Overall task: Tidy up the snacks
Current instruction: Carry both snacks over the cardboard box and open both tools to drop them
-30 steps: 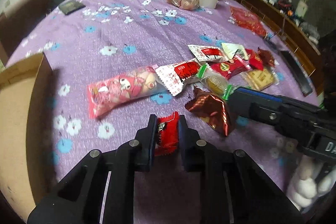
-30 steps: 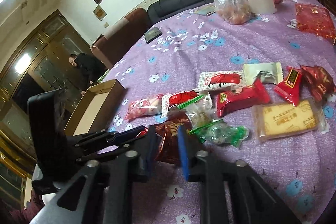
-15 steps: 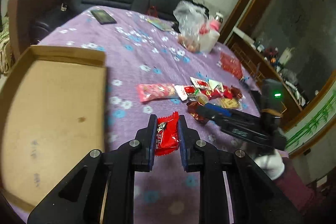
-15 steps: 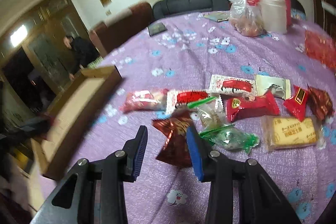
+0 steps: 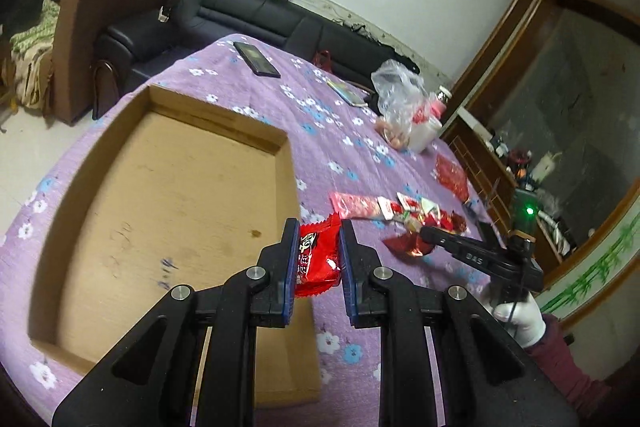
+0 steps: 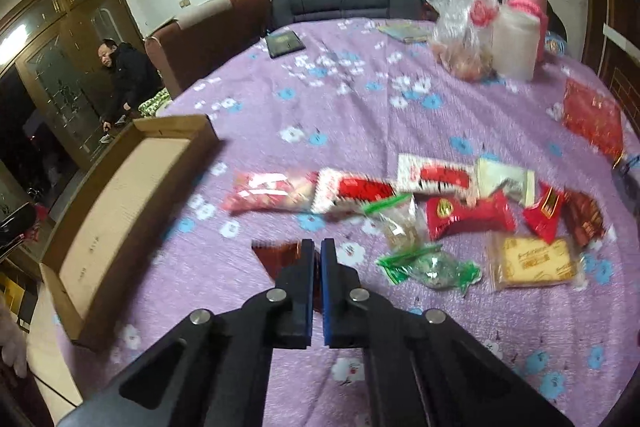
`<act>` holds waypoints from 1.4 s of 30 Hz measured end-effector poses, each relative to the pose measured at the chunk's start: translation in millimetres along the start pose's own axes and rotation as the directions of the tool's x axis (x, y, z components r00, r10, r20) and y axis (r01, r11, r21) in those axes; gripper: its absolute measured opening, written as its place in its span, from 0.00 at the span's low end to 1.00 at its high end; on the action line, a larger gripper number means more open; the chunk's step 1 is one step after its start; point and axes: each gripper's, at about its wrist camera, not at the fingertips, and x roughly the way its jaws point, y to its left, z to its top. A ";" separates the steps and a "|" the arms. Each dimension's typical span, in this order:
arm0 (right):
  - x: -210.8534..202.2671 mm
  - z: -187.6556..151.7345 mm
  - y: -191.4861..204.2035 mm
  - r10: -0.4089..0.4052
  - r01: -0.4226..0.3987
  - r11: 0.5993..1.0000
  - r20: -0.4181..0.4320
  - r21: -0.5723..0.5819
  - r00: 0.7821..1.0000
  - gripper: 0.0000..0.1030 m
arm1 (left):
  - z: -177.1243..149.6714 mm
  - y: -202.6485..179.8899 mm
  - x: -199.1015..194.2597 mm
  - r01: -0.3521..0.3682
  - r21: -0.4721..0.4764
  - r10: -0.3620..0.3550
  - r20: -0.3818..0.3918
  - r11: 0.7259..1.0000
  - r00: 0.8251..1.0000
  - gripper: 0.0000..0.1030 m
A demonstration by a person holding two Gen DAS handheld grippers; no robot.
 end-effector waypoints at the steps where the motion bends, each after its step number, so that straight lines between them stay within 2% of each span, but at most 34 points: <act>1: -4.2 3.2 3.2 -0.001 0.001 1.000 0.009 -0.003 1.000 0.02 | 4.4 3.1 -1.4 0.003 -0.004 -0.003 0.000 1.000 1.000 0.18; 6: -21.0 26.8 26.3 0.031 -0.030 0.999 0.051 -0.019 0.998 0.03 | 33.8 21.8 1.3 -0.004 -0.023 0.004 -0.020 1.000 1.000 0.18; 8: -24.2 31.8 33.2 0.048 -0.046 0.998 0.067 -0.034 0.997 0.08 | 39.3 25.4 2.4 -0.022 -0.024 0.021 -0.016 0.999 1.000 0.18; 10: -17.8 27.8 38.5 0.020 -0.017 0.995 0.032 -0.102 0.999 0.43 | 39.0 27.0 0.6 -0.010 -0.021 0.010 -0.008 1.000 1.000 0.18; 11: -12.5 21.8 40.0 -0.007 0.009 0.990 0.011 -0.143 1.000 0.67 | 37.5 29.0 0.4 -0.002 -0.023 0.002 -0.007 1.000 1.000 0.18; 12: -7.1 13.7 40.8 -0.027 0.027 0.984 0.001 -0.179 1.000 0.71 | 36.0 31.0 1.5 0.004 -0.028 -0.004 -0.009 1.000 1.000 0.18; 15: 14.2 -7.6 43.2 -0.070 0.051 0.962 -0.061 -0.269 0.996 0.71 | 31.2 37.8 9.2 0.005 -0.055 -0.007 -0.027 0.998 1.000 0.18; 17: 28.3 -17.9 44.1 -0.121 0.089 0.946 -0.084 -0.313 0.989 0.68 | 28.5 40.7 12.9 -0.001 -0.068 -0.002 -0.040 0.998 0.999 0.18; 19: 39.5 -25.2 42.0 -0.156 0.114 0.937 -0.104 -0.330 0.982 0.45 | 26.7 39.9 14.2 -0.003 -0.074 -0.001 -0.047 0.997 0.999 0.18; 22: 36.9 -27.2 34.1 -0.153 0.124 0.950 -0.081 -0.288 0.985 0.39 | 25.1 36.5 13.0 -0.023 -0.064 0.020 -0.044 0.998 0.999 0.18; 23: 34.5 -26.5 30.9 -0.142 0.117 0.957 -0.077 -0.265 0.987 0.33 | 25.4 35.3 13.3 -0.033 -0.058 0.030 -0.043 0.998 0.999 0.18; 26: 27.0 -24.1 26.4 -0.120 0.103 0.970 -0.064 -0.221 0.991 0.32 | 23.7 30.8 13.7 -0.061 -0.034 0.059 -0.046 0.998 0.997 0.18; 32: -1.2 -4.8 32.1 -0.028 0.025 0.989 -0.023 -0.147 0.999 0.31 | 29.1 17.8 23.7 -0.149 0.046 0.151 -0.053 0.988 0.987 0.18; 35: -11.6 21.3 49.5 0.078 -0.079 0.990 -0.014 -0.118 0.997 0.31 | 47.4 13.9 36.0 -0.161 0.083 0.166 -0.069 0.984 0.984 0.18; 39: 4.0 68.9 86.6 0.257 -0.259 0.965 -0.043 -0.046 0.965 0.31 | 76.7 21.6 63.6 -0.157 0.097 0.167 -0.100 0.983 0.981 0.18; 42: 36.2 96.9 119.2 0.293 -0.295 0.955 -0.060 -0.036 0.954 0.31 | 97.6 49.2 95.9 -0.112 -0.002 0.110 -0.165 0.994 0.980 0.18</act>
